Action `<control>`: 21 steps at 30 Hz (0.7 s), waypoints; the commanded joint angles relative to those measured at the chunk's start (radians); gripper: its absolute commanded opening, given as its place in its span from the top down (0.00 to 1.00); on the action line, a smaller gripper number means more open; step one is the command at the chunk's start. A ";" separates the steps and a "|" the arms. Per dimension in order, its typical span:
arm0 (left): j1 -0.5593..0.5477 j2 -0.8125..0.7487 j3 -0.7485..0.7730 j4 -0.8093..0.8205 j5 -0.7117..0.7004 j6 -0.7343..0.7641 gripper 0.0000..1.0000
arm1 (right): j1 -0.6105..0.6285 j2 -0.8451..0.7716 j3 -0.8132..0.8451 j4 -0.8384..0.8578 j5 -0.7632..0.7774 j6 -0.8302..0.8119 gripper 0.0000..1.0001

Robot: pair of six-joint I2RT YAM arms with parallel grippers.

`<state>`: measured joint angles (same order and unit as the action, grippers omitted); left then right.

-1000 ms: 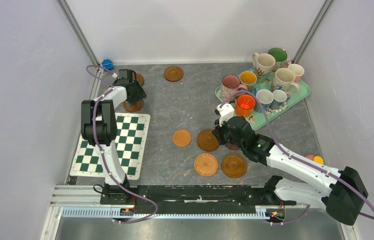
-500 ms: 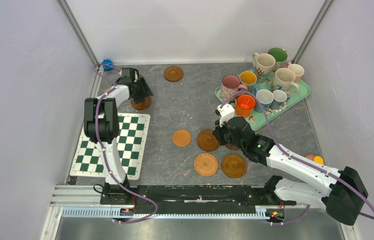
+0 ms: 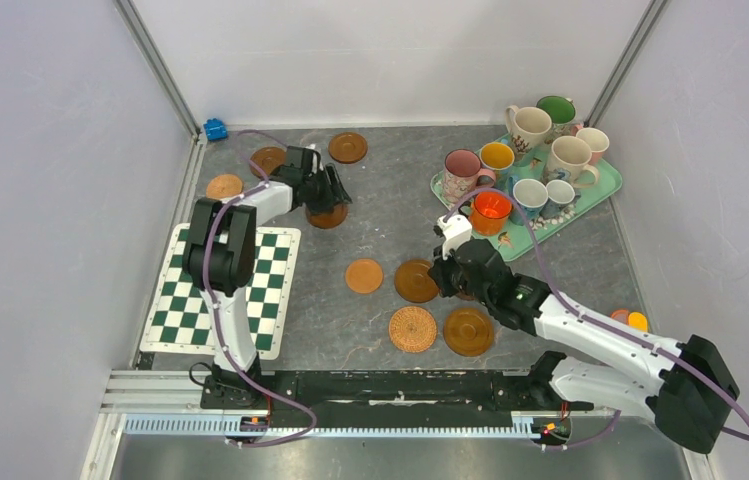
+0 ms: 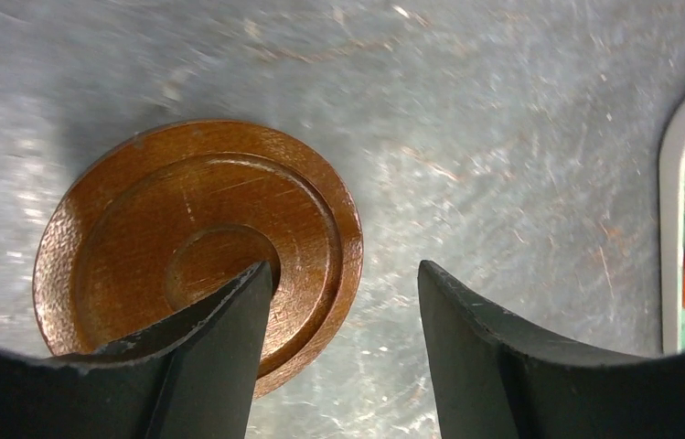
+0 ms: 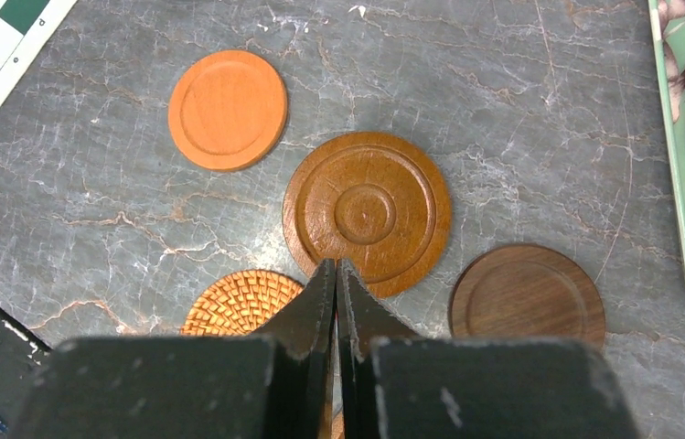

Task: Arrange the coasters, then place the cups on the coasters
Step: Move the coaster to the center of the board.

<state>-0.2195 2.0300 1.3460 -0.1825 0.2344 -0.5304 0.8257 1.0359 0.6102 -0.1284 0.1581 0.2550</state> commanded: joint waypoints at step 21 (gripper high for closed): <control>-0.263 -0.182 -0.447 0.179 0.214 -0.187 0.32 | 0.005 -0.112 -0.051 -0.014 0.011 0.039 1.00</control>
<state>-0.4541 1.8431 0.9749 0.0853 0.4099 -0.6895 0.8257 0.9516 0.5583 -0.1444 0.1547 0.2890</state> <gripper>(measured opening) 0.673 0.004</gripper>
